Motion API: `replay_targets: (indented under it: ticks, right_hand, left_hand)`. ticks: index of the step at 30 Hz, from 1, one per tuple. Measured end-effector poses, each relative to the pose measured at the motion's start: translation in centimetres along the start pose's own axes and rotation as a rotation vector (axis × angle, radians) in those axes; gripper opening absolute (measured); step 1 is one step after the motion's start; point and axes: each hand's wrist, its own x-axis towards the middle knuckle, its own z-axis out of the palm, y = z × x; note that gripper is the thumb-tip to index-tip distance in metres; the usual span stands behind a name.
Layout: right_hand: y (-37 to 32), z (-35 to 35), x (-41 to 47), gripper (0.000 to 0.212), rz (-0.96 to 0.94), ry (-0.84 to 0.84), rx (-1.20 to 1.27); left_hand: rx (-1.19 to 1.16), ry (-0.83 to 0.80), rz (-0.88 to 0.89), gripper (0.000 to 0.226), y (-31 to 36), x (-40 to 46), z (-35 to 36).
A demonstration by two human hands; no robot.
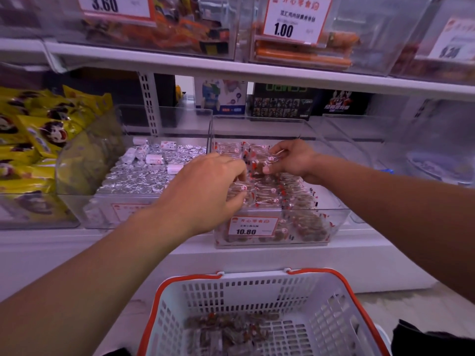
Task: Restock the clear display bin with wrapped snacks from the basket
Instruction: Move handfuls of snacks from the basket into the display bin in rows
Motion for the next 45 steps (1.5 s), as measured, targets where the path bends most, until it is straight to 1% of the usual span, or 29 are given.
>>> replay_targets:
  ticks: [1,3,5,7,9,11,13,15,17,21,24,26,27,28,30,31,32,33,34,35,36,37,38,39,40,41,42,43,45]
  right_hand:
    - [0.0,0.2,0.1,0.057,-0.002,-0.007,0.001]
    - [-0.2,0.7,0.3,0.056,-0.04,-0.047,-0.113]
    - [-0.2,1.1,0.3,0.061,-0.136,-0.045,-0.292]
    - [0.0,1.3,0.3,0.066,-0.263,-0.002,-0.487]
    - [0.2,1.1,0.3,0.062,-0.387,0.022,-0.712]
    - [0.4,0.9,0.5,0.058,-0.506,-0.01,-0.956]
    - [0.8,0.9,0.8,0.063,-0.585,-0.11,-1.137]
    - [1.5,1.2,0.9,0.069,-0.568,-0.221,-1.157]
    - [2.0,1.6,1.1,0.071,-0.494,-0.281,-1.123]
    - [1.3,1.7,0.9,0.07,-0.407,-0.305,-1.068]
    - [-0.4,1.1,-0.6,0.065,-0.378,-0.26,-0.986]
    - [-2.2,0.3,-2.5,0.056,-0.434,-0.159,-0.929]
    - [-2.6,0.0,-3.7,0.05,-0.522,-0.039,-0.861]
    - [-2.7,-0.2,-5.2,0.046,-0.645,0.151,-0.77]
    - [-1.3,0.0,-9.4,0.037,-0.904,0.598,-0.518]
    - [0.1,0.8,-11.7,0.033,-0.995,0.735,-0.388]
    - [2.1,2.2,-13.9,0.032,-1.032,0.786,-0.29]
    - [4.4,4.1,-15.5,0.033,-1.001,0.766,-0.247]
    - [6.9,6.3,-16.6,0.034,-0.919,0.692,-0.253]
    - [9.5,8.7,-17.5,0.033,-0.802,0.553,-0.291]
    - [12.3,11.2,-18.1,0.03,-0.643,0.335,-0.355]
    - [15.0,13.4,-18.8,0.025,-0.456,0.072,-0.443]
    - [17.9,15.4,-19.5,0.026,-0.282,-0.19,-0.543]
    - [20.8,17.1,-20.3,0.038,-0.145,-0.435,-0.615]
    - [23.2,18.4,-21.2,0.056,-0.018,-0.664,-0.639]
    - [25.3,19.5,-22.0,0.071,0.091,-0.834,-0.643]
    - [27.1,20.4,-22.7,0.081,0.164,-0.914,-0.634]
    - [28.6,21.2,-23.1,0.09,0.214,-0.923,-0.616]
    - [30.9,22.6,-23.6,0.115,0.327,-0.87,-0.557]
  left_hand:
    - [0.002,-0.001,0.0,0.021,0.0,0.0,0.0]
    - [0.013,-0.005,0.002,0.022,0.2,0.0,0.1]
    - [0.011,-0.011,-0.003,0.023,0.3,0.1,0.1]
    - [-0.001,-0.012,-0.007,0.022,0.2,0.1,0.1]
    - [-0.01,-0.008,-0.006,0.021,0.2,0.1,0.2]
    - [-0.004,0.0,0.003,0.021,0.1,0.1,0.3]
    - [0.012,0.004,0.011,0.021,0.1,0.1,0.4]
    - [0.041,-0.002,0.021,0.021,0.1,0.2,0.6]
    - [0.079,-0.014,0.04,0.02,0.1,0.2,0.7]
    - [0.108,-0.04,0.061,0.017,0.3,0.4,0.7]
    - [0.081,-0.041,0.049,0.019,0.6,0.4,0.2]
    - [0.04,-0.003,0.08,0.02,0.7,0.1,-0.3]
    - [0.016,0.013,0.118,0.023,0.9,-0.2,-0.5]
    - [0.01,0.033,0.177,0.029,1.0,-0.6,-0.8]
    - [0.022,0.051,0.307,0.035,1.6,-1.5,-0.9]
    - [0.026,0.036,0.353,0.035,2.2,-2.1,-0.5]
    - [0.026,-0.013,0.377,0.033,2.8,-2.9,0.4]
    - [0.029,-0.109,0.375,0.032,3.4,-3.7,1.7]
    - [0.056,-0.264,0.332,0.031,3.9,-4.6,3.4]
    - [0.104,-0.471,0.24,0.03,4.1,-5.8,5.2]
    - [0.144,-0.686,0.121,0.029,4.2,-7.1,6.8]
    - [0.164,-0.896,-0.006,0.029,3.9,-8.7,8.5]
    - [0.167,-1.095,-0.134,0.029,3.7,-10.4,10.1]
    - [0.156,-1.255,-0.262,0.033,3.5,-12.2,11.6]
    - [0.126,-1.373,-0.386,0.043,3.2,-14.2,13.2]
    - [0.073,-1.44,-0.498,0.053,3.0,-16.2,14.9]
    - [0.003,-1.469,-0.597,0.061,3.1,-18.1,16.8]
    - [-0.068,-1.481,-0.681,0.065,3.3,-19.9,18.6]
    - [-0.203,-1.475,-0.832,0.069,4.1,-23.1,21.8]
